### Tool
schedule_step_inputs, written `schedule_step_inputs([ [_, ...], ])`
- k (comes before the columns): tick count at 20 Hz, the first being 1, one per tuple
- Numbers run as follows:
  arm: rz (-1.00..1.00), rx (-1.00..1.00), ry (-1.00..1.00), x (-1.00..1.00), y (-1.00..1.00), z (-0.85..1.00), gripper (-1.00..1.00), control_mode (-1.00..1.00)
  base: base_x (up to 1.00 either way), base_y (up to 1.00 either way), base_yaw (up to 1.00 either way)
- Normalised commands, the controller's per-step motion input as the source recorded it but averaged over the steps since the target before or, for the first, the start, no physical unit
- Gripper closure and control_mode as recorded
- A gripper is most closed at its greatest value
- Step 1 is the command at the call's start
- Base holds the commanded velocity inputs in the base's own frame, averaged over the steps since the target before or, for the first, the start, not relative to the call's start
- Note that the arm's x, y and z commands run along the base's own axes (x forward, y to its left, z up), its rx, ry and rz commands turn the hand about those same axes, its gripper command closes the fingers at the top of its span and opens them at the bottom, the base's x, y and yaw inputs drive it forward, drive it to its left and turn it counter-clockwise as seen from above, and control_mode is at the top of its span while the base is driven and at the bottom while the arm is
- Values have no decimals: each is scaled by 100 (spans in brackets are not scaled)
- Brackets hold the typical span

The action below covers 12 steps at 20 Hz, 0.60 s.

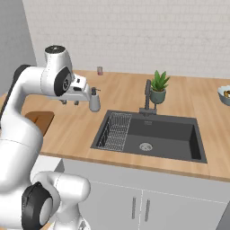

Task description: Place the appropriate cutting tool for cutting the carrot skin on the cutting board.

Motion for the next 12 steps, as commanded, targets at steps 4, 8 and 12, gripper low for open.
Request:
schedule_step_inputs([
  [4,0,0,-1,-18,21,-2,-100,-100,0,0,0],
  [8,5,-1,1,-24,89,-34,-100,-100,0,0,0],
  [12,2,0,10,-15,100,-75,-100,-100,0,0,0],
])
